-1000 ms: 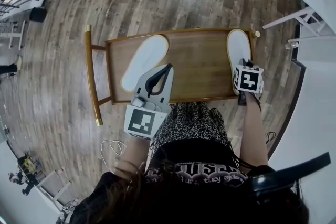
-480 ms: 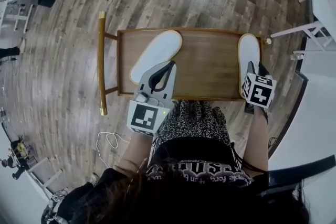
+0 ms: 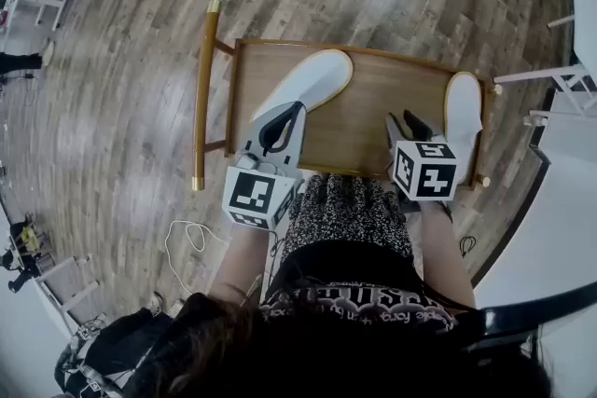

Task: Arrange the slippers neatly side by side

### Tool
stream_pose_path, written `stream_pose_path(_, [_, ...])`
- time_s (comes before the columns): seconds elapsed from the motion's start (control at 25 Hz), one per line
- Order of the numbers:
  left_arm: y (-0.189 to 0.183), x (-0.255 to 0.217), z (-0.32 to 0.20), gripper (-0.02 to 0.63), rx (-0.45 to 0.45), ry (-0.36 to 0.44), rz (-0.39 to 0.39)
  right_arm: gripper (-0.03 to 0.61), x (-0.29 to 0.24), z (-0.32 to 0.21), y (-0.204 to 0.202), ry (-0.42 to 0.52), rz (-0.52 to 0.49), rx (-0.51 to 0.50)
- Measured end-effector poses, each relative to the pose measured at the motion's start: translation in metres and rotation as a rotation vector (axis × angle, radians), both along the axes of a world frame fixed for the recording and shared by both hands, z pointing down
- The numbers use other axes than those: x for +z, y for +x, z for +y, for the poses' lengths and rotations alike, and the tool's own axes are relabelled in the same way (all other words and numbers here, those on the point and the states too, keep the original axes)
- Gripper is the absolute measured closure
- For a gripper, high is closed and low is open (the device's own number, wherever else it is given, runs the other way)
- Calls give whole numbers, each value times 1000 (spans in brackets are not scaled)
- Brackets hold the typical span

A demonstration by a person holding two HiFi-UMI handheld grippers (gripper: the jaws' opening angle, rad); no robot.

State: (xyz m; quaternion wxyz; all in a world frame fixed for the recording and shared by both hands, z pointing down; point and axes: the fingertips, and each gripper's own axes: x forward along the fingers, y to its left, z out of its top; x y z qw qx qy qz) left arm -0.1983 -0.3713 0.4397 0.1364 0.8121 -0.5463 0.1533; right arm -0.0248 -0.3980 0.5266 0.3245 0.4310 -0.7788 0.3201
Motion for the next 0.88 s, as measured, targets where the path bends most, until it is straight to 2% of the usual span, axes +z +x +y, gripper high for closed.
stream_pose_path(0.12, [-3, 38, 1, 610, 74, -94, -79, 453, -2, 8, -22, -4, -8, -57])
stream_pose_path(0.28, [-6, 84, -3, 439, 188, -225, -196, 453, 0, 20, -18, -12, 28, -78])
stream_pose_path(0.4, [-8, 112, -11, 381, 253, -314, -264, 453, 4, 26, -7, -19, 33, -64])
stream_pose_path(0.56, [-12, 141, -26, 380, 290, -397, -326, 454, 7, 27, 8, -31, 6, -5])
stream_pose_path(0.68, [-15, 163, -27, 383, 317, -483, -398, 454, 6, 25, 17, -6, 26, 23])
stream_pose_path(0.88, [-10, 177, -23, 497, 329, -569, -457, 454, 3, 21, 30, 35, 43, 52])
